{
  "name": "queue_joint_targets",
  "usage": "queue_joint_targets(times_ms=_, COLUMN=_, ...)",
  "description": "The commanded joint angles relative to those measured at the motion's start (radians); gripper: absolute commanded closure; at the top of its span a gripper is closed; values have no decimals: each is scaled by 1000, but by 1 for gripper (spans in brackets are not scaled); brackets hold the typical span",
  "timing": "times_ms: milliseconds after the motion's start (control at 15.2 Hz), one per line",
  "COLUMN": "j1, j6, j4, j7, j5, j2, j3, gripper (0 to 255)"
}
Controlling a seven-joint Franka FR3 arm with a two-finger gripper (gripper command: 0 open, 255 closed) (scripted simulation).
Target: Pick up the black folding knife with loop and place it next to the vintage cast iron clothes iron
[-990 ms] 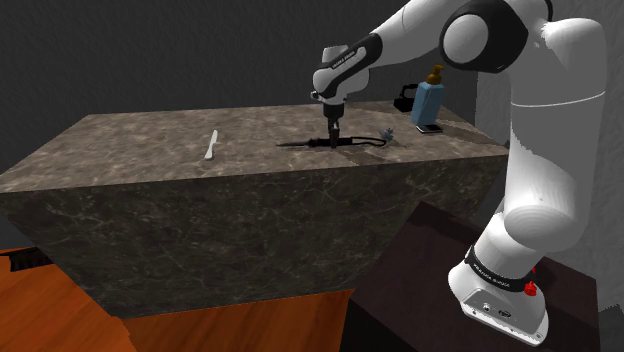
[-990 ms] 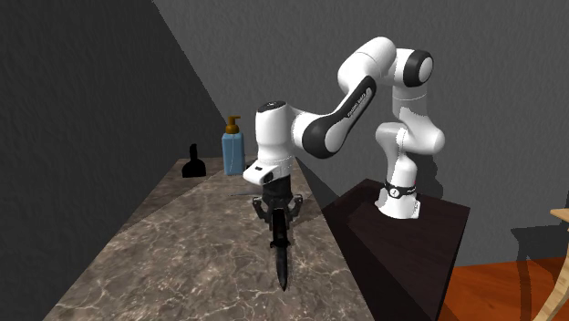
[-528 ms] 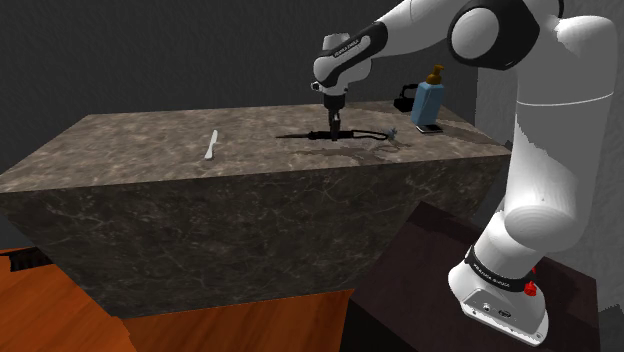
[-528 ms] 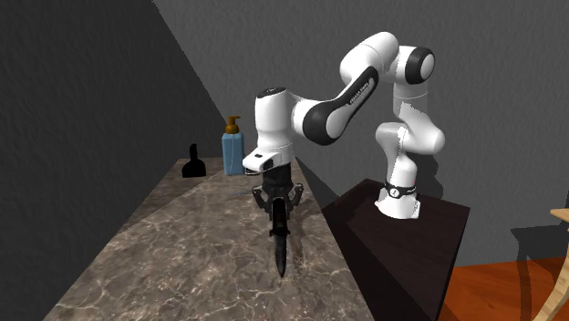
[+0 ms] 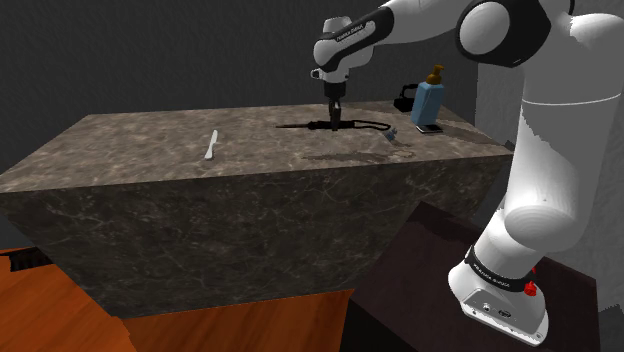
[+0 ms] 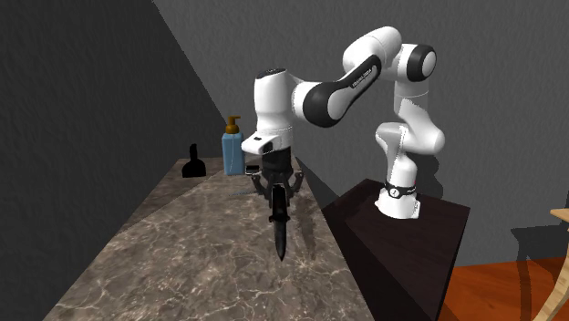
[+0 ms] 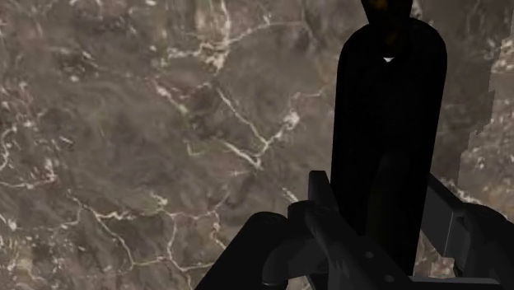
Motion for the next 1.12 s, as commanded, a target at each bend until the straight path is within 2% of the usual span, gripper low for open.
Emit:
queue_joint_targets(times_ms=0, j1=1, j6=-25, j4=15, j7=3, j5=-3, j2=-10, j3=-1, gripper=255)
queue_joint_targets(times_ms=1056, j1=-1, j6=-227, j4=183, j7=12, j5=-14, j2=-45, j3=-6, gripper=255)
